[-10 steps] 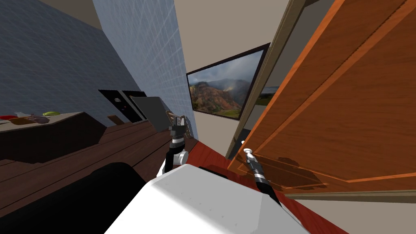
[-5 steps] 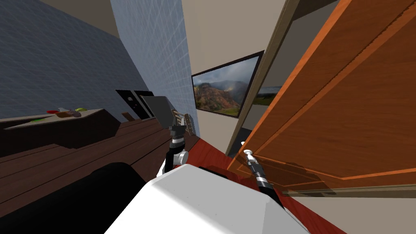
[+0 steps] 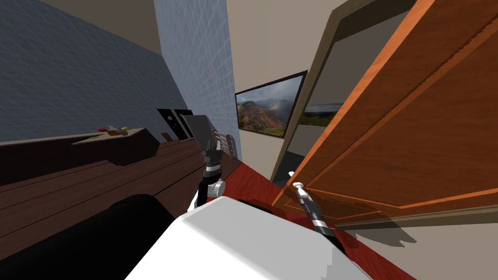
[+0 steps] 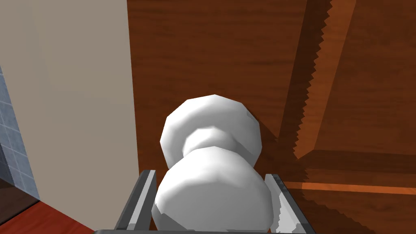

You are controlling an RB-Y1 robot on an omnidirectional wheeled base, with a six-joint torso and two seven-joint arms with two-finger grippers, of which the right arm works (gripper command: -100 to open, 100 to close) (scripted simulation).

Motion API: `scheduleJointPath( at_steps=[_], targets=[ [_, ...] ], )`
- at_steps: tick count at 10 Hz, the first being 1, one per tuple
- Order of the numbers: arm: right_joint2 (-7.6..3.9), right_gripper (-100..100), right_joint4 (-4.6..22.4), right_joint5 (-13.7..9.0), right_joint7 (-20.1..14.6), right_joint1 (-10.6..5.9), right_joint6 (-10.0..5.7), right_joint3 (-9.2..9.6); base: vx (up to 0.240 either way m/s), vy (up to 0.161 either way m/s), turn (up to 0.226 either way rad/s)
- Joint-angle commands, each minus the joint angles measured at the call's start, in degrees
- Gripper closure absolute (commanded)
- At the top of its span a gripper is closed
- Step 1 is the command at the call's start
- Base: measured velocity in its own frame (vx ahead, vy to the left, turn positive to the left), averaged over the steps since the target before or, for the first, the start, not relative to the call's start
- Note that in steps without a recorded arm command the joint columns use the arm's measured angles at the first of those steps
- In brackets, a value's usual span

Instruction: Pull the door open

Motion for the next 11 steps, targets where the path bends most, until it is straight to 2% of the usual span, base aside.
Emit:
scheduleJointPath(
  at_steps=[1, 9, 10, 11],
  targets=[
    [0.00, 100, 0.0, 0.0, 0.0, 0.00, 0.00, 0.00, -0.094, -0.035, 0.017],
    [-2.07, 100, 2.9, 1.2, -3.5, 1.96, -6.50, 2.58, -0.218, -0.088, 0.178],
    [-2.24, 100, 3.2, 1.3, -3.8, 2.10, -7.03, 2.77, -0.238, -0.066, 0.132],
    [-2.20, 100, 2.5, 1.3, -3.4, 2.18, -6.19, 2.67, -0.100, -0.020, 0.018]
  ],
)
